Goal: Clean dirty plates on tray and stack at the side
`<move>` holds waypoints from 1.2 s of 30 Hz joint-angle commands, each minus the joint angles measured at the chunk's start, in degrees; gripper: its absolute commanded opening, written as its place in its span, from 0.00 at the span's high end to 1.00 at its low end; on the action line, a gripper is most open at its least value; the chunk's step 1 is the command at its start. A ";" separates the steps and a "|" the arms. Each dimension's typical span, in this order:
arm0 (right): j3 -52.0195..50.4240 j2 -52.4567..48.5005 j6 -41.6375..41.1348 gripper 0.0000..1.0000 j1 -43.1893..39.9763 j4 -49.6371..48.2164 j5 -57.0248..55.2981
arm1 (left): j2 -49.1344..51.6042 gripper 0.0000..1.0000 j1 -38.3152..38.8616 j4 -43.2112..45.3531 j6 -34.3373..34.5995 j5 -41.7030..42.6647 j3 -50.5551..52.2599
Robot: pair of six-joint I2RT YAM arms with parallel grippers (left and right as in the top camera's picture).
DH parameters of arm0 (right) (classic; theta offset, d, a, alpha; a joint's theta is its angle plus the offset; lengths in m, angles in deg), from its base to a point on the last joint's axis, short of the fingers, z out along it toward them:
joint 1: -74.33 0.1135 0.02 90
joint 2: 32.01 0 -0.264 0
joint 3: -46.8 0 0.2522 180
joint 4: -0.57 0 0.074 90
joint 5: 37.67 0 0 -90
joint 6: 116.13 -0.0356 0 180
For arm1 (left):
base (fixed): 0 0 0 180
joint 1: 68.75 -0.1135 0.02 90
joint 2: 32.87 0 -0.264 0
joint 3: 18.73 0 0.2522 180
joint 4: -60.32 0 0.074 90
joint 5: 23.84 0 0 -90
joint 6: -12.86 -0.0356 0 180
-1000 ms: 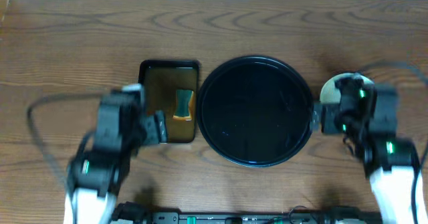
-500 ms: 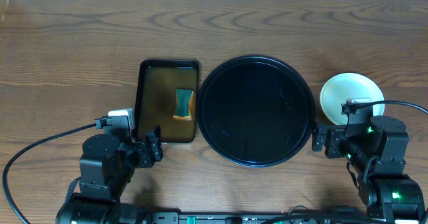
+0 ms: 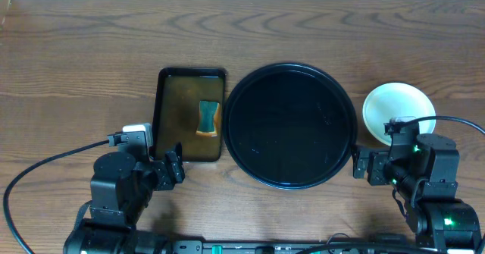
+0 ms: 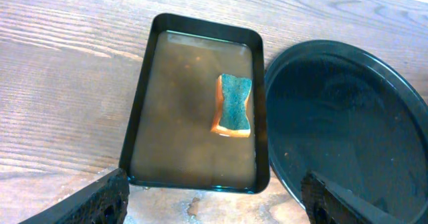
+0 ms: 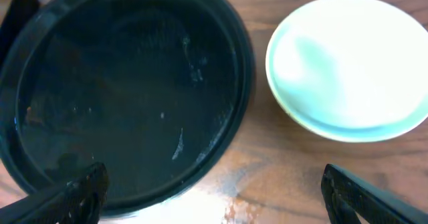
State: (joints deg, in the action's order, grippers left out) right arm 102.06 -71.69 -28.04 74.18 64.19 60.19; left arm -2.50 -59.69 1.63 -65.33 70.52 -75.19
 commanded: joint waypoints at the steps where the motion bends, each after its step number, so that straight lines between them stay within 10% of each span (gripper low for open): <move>1: -0.55 0.57 0.28 0.01 0.22 -0.07 -1.18 | -0.13 0.17 0.02 0.04 0.28 0.13 0.42; 19: -28.30 31.41 0.28 0.01 2.10 -47.67 -0.79 | -0.13 0.17 0.02 0.04 0.26 0.15 0.42; 36: -41.18 39.41 0.50 0.01 2.38 -46.07 -1.84 | -0.13 0.17 0.02 0.04 0.28 0.13 0.42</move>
State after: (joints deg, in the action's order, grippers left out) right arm 60.97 -32.72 -28.00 76.11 17.95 58.90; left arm -2.50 -59.69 1.63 -65.30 70.52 -75.08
